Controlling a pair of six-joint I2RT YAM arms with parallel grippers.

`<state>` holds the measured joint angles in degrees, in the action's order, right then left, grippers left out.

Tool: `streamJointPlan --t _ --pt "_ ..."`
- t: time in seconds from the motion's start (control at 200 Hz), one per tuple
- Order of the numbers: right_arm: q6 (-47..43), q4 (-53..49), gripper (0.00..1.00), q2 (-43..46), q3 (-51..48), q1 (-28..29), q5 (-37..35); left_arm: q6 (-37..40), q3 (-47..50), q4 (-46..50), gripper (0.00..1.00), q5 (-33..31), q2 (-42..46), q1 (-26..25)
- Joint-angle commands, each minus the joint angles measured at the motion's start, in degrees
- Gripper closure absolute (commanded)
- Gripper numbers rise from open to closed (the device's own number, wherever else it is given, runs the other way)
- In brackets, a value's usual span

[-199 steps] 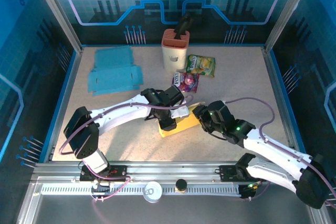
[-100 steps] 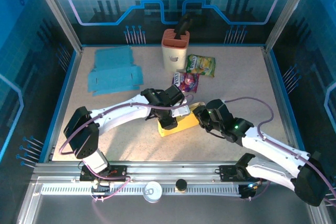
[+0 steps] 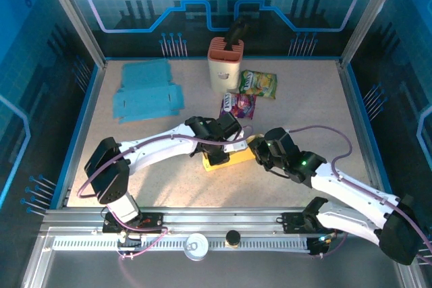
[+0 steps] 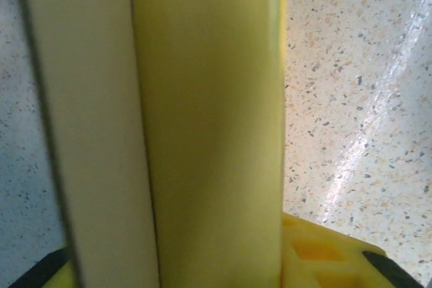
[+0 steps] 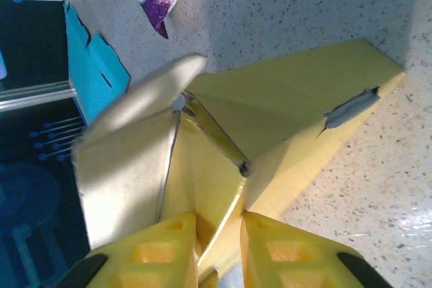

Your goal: Fold the paper box

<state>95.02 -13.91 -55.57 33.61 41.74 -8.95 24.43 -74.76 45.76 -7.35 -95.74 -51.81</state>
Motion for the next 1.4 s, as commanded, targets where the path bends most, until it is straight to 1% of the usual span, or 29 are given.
streamJointPlan --t 0.0,0.065,0.1,0.165,0.2,0.27,0.345,0.43,0.505,0.595,0.675,0.95,1.065,1.166,1.276,1.396 --pt "-5.2 -8.0 0.73 0.9 1.3 -0.4 -0.8 2.6 -0.8 -1.5 0.72 -1.0 0.4 -0.2" --pt "-13.5 -6.3 0.60 3.4 1.9 -2.8 1.0 3.4 -0.3 -1.2 0.72 -1.0 1.1 -0.2" --pt "-18.2 -7.4 0.54 4.8 3.0 -4.8 2.7 3.8 0.0 -1.1 0.72 -0.9 1.4 -0.1" --pt "-27.8 -9.9 0.45 6.8 5.4 -10.4 7.4 4.6 0.6 -0.8 0.73 -0.2 2.2 -0.1" --pt "-33.6 -10.0 0.43 7.2 6.4 -14.0 11.4 5.1 1.1 -0.8 0.73 0.1 2.7 -0.1" --pt "-44.5 -9.0 0.42 6.8 7.8 -21.4 21.4 5.7 1.8 -0.8 0.72 0.5 3.5 -0.1" --pt "-54.4 -8.9 0.43 5.4 9.0 -26.6 29.8 6.1 2.2 -0.3 0.72 0.4 3.9 -0.1" --pt "-63.7 -10.5 0.43 3.4 10.5 -28.6 33.8 6.5 2.7 -0.2 0.72 0.4 4.2 -0.1" --pt "-68.6 -11.5 0.45 0.4 11.5 -28.7 36.3 6.4 2.8 -0.2 0.71 0.8 4.3 -0.1" --pt "-71.1 -10.3 0.45 -1.8 11.2 -28.6 38.9 6.6 2.9 0.2 0.71 1.3 4.2 -0.1" --pt "-71.8 -8.2 0.42 -2.7 10.3 -28.3 40.1 6.8 3.1 0.3 0.71 1.4 4.1 -0.1" --pt "-72.7 -10.4 0.44 -6.3 11.1 -25.6 38.3 6.6 3.5 -0.3 0.71 1.6 3.9 -0.1" --pt "-72.6 -10.0 0.44 -6.5 10.5 -25.3 38.3 6.6 3.4 -0.5 0.71 2.0 3.8 -0.1" --pt "-71.9 -10.1 0.47 -5.4 10.6 -24.4 38.9 6.4 3.3 -0.4 0.71 1.8 3.4 -0.1" --pt "-71.4 -11.1 0.47 -3.3 10.7 -23.5 38.0 6.3 3.4 -0.5 0.71 1.9 3.4 -0.1" --pt "-71.5 -13.0 0.50 -3.4 10.6 -23.3 37.5 6.3 3.2 -0.5 0.71 1.9 3.5 -0.1"
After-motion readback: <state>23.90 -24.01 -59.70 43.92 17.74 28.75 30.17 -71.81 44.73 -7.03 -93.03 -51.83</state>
